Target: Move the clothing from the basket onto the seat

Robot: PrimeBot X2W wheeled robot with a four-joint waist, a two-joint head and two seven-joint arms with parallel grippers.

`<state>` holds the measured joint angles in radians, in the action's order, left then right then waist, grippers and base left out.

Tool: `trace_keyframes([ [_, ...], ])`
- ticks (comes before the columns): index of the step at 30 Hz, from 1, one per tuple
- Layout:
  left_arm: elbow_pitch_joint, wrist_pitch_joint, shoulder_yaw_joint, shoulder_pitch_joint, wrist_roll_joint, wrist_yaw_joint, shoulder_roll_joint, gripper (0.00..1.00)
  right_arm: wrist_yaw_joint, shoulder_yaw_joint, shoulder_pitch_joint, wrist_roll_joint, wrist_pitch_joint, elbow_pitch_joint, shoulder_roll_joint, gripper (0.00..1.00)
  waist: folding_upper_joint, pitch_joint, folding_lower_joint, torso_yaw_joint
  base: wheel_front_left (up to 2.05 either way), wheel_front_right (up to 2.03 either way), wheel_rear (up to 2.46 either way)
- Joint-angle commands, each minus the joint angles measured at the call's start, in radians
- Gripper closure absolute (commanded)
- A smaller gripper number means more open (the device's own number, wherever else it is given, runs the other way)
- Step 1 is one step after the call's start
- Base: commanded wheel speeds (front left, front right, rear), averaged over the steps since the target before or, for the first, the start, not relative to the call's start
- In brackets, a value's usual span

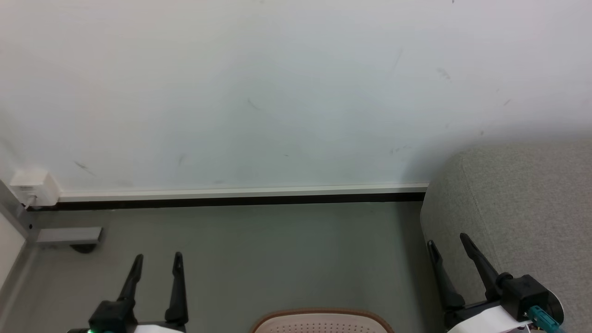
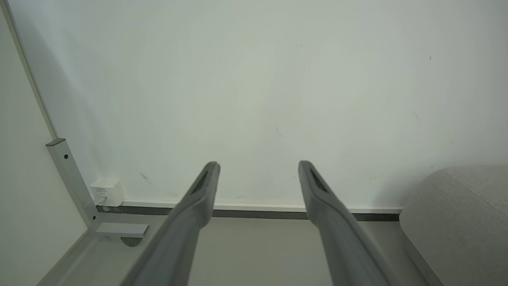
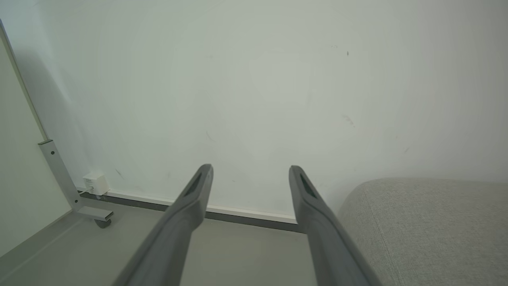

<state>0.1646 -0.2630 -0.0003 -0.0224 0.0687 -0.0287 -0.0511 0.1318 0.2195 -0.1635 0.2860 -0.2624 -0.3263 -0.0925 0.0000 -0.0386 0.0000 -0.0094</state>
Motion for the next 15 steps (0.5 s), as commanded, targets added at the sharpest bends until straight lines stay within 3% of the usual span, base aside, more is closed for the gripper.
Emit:
trace_keyframes([
  [1, -0.001, -0.003, 0.005, 0.008, -0.010, 0.001, -0.004, 0.00, -0.002, 0.000, -0.012, -0.007, -0.004, -0.006, 0.001, 0.00, 0.0000, 0.000, 0.0000, 0.000, 0.00, 0.00, 0.00],
  [15, 0.003, -0.003, 0.012, 0.003, 0.008, 0.011, -0.001, 0.00, -0.002, -0.011, -0.015, 0.010, -0.004, -0.011, 0.010, 0.00, 0.0000, 0.004, 0.0000, -0.002, 0.00, 0.00, 0.00],
])
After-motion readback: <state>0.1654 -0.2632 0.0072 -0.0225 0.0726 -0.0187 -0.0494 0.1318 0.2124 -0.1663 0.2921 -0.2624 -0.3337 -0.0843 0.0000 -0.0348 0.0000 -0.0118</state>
